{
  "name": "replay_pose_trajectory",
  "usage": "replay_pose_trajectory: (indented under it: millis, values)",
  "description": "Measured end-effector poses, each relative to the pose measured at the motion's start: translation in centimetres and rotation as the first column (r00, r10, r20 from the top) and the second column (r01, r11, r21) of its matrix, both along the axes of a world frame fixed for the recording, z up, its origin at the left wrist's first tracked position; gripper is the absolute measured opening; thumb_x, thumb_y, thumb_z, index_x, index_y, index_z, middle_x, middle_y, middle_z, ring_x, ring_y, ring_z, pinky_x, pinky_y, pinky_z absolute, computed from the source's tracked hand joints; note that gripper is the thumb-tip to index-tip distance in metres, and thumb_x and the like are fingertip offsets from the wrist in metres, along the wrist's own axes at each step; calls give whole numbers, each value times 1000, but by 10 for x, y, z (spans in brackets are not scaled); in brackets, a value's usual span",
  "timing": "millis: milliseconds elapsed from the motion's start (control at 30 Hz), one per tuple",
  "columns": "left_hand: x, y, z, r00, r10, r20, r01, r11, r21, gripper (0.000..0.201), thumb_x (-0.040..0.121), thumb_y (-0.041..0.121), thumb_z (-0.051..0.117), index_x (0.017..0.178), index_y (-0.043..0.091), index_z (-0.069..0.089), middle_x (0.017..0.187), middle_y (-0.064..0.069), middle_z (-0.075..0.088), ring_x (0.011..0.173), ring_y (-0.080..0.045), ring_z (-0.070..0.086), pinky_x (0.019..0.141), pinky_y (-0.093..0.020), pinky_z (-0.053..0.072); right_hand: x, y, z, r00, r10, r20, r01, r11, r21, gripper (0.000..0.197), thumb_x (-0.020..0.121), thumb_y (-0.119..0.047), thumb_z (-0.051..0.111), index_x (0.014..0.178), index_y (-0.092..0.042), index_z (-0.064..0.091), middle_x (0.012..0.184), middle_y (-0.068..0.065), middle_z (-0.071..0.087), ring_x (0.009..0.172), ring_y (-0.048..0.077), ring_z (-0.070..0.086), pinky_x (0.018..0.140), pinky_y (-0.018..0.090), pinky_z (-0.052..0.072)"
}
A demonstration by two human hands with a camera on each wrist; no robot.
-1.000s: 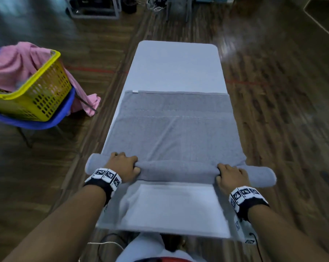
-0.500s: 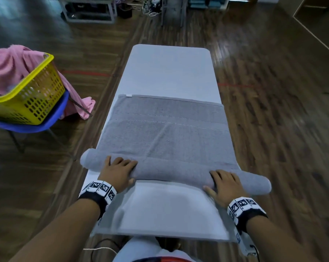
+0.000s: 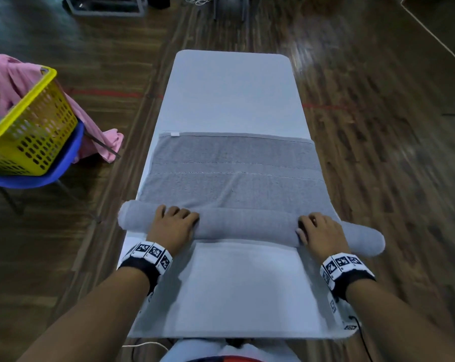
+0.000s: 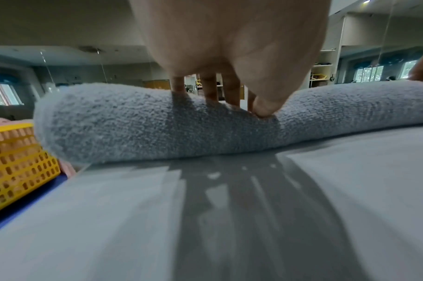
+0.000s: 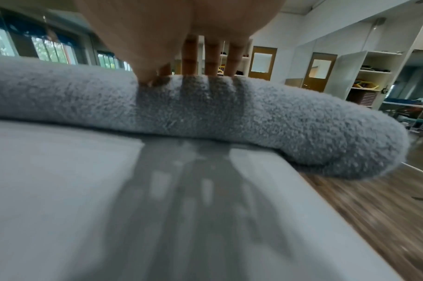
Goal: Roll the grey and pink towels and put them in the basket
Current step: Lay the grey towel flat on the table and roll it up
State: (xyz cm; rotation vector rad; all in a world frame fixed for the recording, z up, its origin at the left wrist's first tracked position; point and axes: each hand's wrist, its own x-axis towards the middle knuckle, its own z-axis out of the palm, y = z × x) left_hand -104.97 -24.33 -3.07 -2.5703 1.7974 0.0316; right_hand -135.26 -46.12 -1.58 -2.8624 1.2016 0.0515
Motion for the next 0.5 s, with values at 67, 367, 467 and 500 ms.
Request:
replay_pose_trajectory:
  millis: [67,367,467,500]
  values:
    - [2,4,-7,998,33,-56,-29,996,85,39,82,43,56,119,32,60,120,7,65,112,-24,55,102,-49,25,1,12,-10,999,-32,-23,33,999,41,38,89,-39,59,117,-14,61,116,10,61,106,34,56,89,43,43]
    - [19,-17,2,994,60,-89,-38,971,238,41,83,48,52,122,35,55,118,4,66,123,-22,47,113,-53,13,19,-16,-7,986,-29,-166,61,979,195,50,86,-38,53,131,-19,44,128,6,56,115,28,53,99,39,38]
    - [23,-32,15,981,108,-163,-54,951,303,48,74,54,39,113,34,58,100,-3,69,110,-25,54,110,-49,19,28,-33,7,976,-18,-216,72,967,245,30,85,-40,48,109,-22,49,104,7,67,91,30,62,81,37,47]
    - [26,-36,19,976,110,-190,-49,953,297,55,71,54,37,119,34,56,104,-4,69,111,-26,54,108,-47,22,29,-36,10,971,-19,-240,79,967,241,30,84,-43,47,107,-24,49,100,6,69,88,30,63,81,37,48]
